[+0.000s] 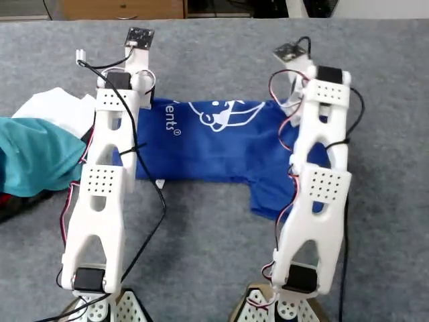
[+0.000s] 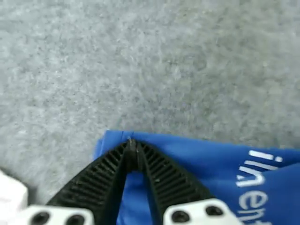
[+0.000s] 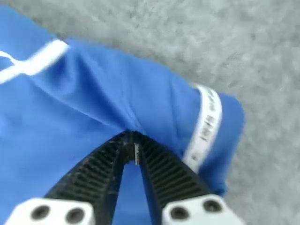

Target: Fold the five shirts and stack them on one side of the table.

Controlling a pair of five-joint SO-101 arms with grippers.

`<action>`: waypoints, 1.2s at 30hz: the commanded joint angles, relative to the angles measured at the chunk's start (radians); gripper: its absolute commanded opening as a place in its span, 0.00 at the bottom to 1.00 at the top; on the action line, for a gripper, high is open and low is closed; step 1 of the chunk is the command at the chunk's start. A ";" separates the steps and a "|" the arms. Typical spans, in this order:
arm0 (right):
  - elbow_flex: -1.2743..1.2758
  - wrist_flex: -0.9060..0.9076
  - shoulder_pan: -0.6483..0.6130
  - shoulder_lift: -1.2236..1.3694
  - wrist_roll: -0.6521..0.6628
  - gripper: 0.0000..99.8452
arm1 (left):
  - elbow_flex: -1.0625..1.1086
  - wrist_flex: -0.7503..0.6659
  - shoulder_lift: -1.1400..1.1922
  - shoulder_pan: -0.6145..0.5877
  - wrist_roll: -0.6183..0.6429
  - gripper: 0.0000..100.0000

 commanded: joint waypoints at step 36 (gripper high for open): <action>-0.501 0.328 0.081 -0.142 -0.103 0.00 | -0.184 0.466 -0.278 0.031 -0.035 0.02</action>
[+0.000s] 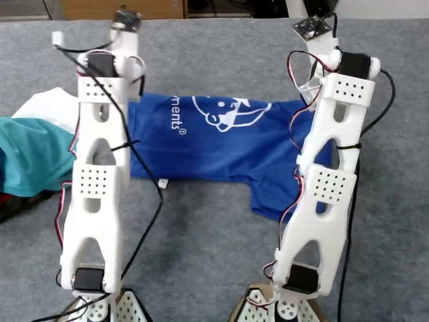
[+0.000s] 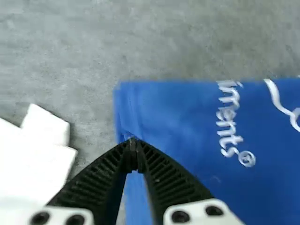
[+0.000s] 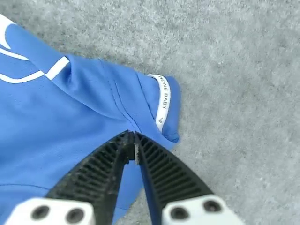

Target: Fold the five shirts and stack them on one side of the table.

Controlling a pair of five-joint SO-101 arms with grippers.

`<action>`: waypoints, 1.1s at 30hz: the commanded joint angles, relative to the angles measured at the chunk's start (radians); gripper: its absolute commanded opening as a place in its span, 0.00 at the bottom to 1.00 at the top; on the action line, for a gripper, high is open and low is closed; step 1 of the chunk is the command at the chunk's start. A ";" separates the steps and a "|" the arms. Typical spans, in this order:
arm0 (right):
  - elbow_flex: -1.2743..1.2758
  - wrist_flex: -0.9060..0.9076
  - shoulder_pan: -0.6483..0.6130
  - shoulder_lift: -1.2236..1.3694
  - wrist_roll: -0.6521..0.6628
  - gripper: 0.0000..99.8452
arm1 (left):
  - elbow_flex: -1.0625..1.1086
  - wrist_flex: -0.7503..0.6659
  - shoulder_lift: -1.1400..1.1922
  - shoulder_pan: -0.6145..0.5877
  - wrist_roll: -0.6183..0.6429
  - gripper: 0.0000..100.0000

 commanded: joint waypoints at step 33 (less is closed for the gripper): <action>1.584 -0.224 0.016 -0.751 -0.115 0.00 | 0.947 0.017 -0.332 -0.052 -0.265 0.02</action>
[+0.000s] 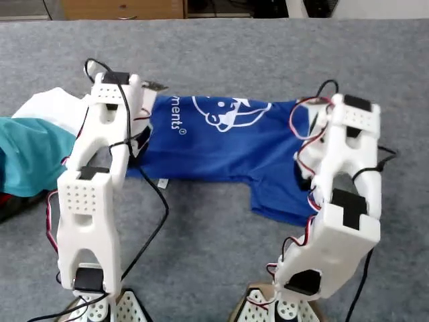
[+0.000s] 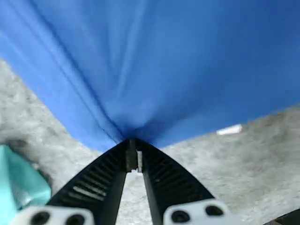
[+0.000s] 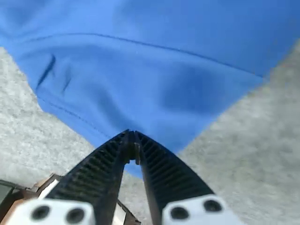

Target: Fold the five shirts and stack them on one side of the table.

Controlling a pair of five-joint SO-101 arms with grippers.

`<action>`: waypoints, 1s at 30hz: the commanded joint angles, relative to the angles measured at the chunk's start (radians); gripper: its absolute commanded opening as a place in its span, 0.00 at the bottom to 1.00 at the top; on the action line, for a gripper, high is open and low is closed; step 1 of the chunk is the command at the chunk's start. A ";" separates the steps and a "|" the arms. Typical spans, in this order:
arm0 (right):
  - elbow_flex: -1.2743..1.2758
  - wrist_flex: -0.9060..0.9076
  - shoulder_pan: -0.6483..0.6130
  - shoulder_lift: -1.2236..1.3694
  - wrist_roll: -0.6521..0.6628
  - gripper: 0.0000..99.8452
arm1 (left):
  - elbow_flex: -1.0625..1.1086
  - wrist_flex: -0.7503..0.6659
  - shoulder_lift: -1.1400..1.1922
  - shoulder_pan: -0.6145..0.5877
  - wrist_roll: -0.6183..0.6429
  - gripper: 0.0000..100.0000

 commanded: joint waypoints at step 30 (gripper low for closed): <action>0.206 0.005 -0.131 -0.311 0.035 0.00 | 0.336 0.009 -0.684 0.038 0.097 0.02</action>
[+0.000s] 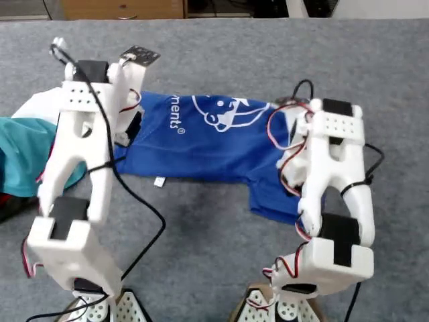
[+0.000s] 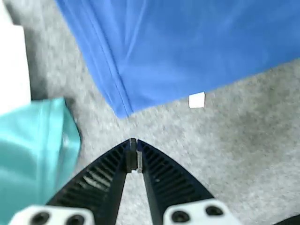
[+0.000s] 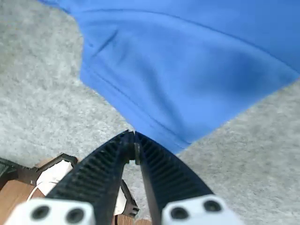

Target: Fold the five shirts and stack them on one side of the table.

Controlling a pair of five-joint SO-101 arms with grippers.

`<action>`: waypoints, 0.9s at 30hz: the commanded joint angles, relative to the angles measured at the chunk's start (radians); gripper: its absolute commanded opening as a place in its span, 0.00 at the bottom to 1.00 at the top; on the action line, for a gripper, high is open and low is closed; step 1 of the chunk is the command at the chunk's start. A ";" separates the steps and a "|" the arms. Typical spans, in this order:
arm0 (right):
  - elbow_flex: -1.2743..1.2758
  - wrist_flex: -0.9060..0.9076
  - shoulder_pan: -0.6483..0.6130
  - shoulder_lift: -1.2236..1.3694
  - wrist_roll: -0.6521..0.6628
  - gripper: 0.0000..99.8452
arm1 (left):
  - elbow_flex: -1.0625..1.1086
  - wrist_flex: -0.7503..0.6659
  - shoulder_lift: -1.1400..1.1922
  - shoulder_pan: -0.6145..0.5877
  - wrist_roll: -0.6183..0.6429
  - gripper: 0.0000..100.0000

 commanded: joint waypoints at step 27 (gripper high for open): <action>-0.018 0.072 0.159 -1.216 0.043 0.00 | 0.055 -0.244 0.116 0.723 0.121 0.19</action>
